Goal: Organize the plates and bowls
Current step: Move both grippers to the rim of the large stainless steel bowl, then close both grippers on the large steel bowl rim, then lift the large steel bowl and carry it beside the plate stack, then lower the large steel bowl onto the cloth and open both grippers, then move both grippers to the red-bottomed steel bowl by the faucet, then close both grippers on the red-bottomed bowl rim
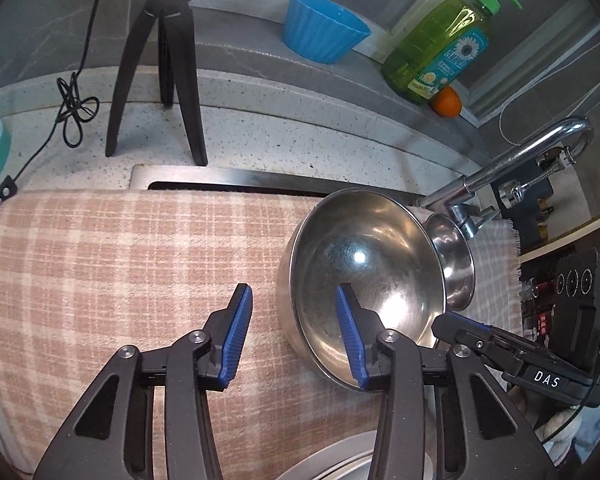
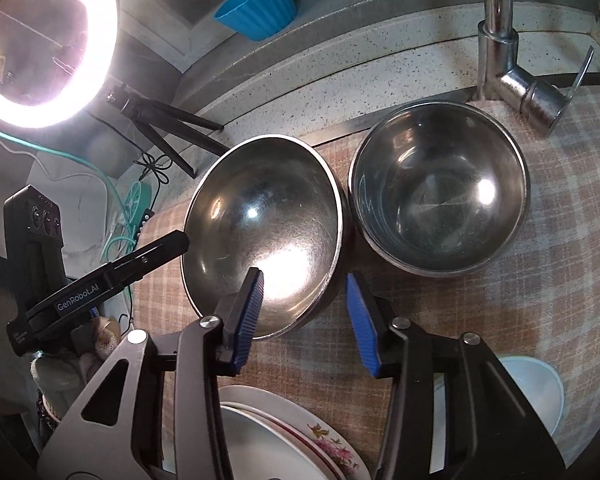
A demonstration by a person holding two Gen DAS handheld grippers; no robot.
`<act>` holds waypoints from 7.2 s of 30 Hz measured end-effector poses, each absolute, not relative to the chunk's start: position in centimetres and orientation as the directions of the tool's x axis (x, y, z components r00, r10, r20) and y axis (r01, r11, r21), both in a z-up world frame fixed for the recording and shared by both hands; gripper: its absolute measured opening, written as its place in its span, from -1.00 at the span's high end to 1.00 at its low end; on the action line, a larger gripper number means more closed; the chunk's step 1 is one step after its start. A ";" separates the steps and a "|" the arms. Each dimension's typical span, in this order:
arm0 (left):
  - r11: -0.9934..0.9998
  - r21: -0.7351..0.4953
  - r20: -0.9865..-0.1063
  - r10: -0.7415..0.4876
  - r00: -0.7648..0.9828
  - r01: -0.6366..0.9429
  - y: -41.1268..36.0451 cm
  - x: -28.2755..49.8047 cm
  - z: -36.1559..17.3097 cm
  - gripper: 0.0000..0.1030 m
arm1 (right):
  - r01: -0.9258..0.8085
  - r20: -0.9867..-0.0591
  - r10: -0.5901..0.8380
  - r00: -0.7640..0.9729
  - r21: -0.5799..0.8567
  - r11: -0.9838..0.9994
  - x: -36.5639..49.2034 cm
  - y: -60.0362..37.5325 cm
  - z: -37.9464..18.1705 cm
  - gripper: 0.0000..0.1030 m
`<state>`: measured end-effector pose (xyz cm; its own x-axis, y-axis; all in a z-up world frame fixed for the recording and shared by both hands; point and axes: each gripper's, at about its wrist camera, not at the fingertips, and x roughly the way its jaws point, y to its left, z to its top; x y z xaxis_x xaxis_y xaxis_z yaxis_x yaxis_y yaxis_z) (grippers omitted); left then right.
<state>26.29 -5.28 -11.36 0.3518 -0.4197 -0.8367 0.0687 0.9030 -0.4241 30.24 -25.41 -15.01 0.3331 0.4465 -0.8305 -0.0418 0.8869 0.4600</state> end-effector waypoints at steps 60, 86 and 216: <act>0.904 -0.381 -0.836 -0.249 0.489 -0.193 5.6 8.4 -9.3 0.65 | -0.388 -0.848 0.496 0.188 0.399 0.831 19.4 -11.2 -14.5 0.66; 0.862 -0.385 -0.861 -0.208 0.463 -0.329 9.2 0.9 -11.5 0.66 | -0.490 -0.873 0.485 0.053 0.401 0.774 14.9 -6.3 -17.0 0.66; 0.911 -0.409 -0.854 -0.404 0.328 0.055 -19.2 28.3 -13.0 0.79 | -0.091 -0.839 0.421 0.344 0.417 0.904 35.2 -37.1 -17.2 0.70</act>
